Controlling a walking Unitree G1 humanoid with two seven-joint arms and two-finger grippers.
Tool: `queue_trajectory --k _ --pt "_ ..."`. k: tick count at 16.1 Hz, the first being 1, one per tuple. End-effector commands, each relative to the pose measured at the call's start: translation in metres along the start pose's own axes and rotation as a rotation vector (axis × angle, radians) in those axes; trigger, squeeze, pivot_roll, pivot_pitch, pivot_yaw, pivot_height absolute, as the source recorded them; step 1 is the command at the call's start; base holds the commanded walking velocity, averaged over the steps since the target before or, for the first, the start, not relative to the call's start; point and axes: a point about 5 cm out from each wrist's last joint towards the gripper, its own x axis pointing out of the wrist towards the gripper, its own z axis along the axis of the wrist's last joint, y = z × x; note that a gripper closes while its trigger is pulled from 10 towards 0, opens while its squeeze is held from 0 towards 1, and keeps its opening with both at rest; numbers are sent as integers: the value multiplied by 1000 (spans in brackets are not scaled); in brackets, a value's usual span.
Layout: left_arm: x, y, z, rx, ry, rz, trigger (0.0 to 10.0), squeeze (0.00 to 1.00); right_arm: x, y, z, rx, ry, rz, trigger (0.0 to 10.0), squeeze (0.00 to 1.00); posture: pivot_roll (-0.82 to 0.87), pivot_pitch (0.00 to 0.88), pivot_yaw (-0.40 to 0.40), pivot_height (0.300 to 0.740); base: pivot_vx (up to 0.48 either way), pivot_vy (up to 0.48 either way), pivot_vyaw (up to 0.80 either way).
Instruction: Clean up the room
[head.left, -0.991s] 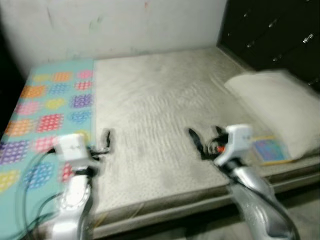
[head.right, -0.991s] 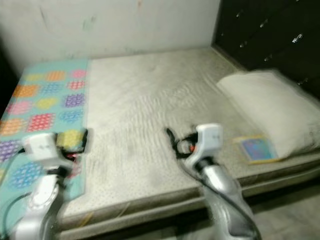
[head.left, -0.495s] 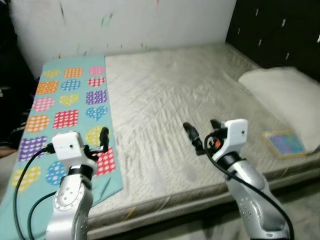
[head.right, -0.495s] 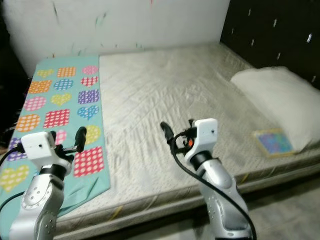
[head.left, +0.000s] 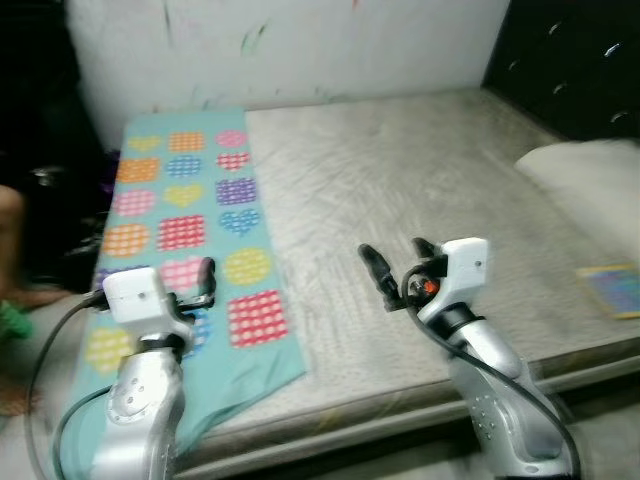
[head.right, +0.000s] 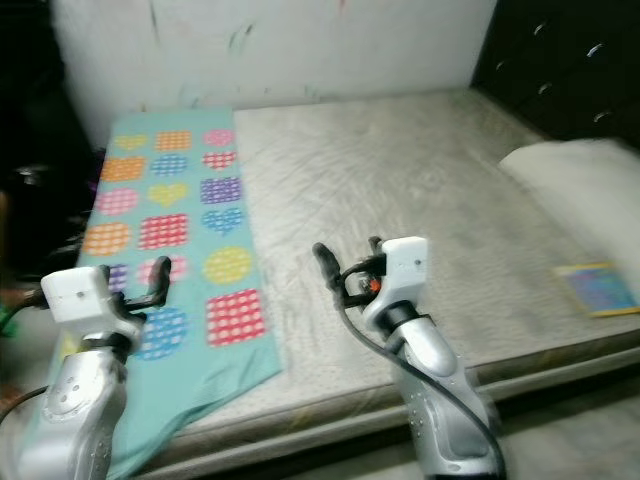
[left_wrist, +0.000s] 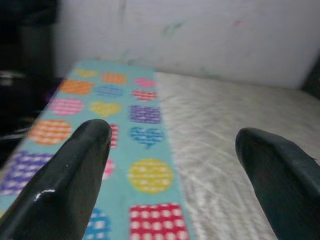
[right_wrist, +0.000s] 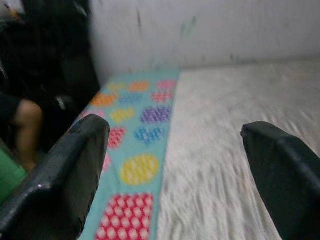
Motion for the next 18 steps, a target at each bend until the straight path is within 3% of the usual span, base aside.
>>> queue_trajectory --k 1,3,8,15,18 --pt "0 7 2 27 -4 20 10000 0 3 5 4 7 -20 19 10000 0 -187 14 6 740 0 480 0" --pt "0 7 2 25 -6 15 10000 0 3 7 3 10 -17 17 10000 0 -184 18 7 740 0 390 0" --pt "0 7 4 19 -28 23 10000 0 6 7 3 -14 -20 25 10000 0 -180 24 10 740 0 0 0" --pt "3 7 5 -4 -33 39 10000 0 7 8 4 -23 -22 26 10000 0 -183 34 9 740 0 0 688" --pt "3 6 4 -33 -23 31 10000 0 8 7 3 -13 -22 16 10000 0 -182 39 9 740 0 0 0"
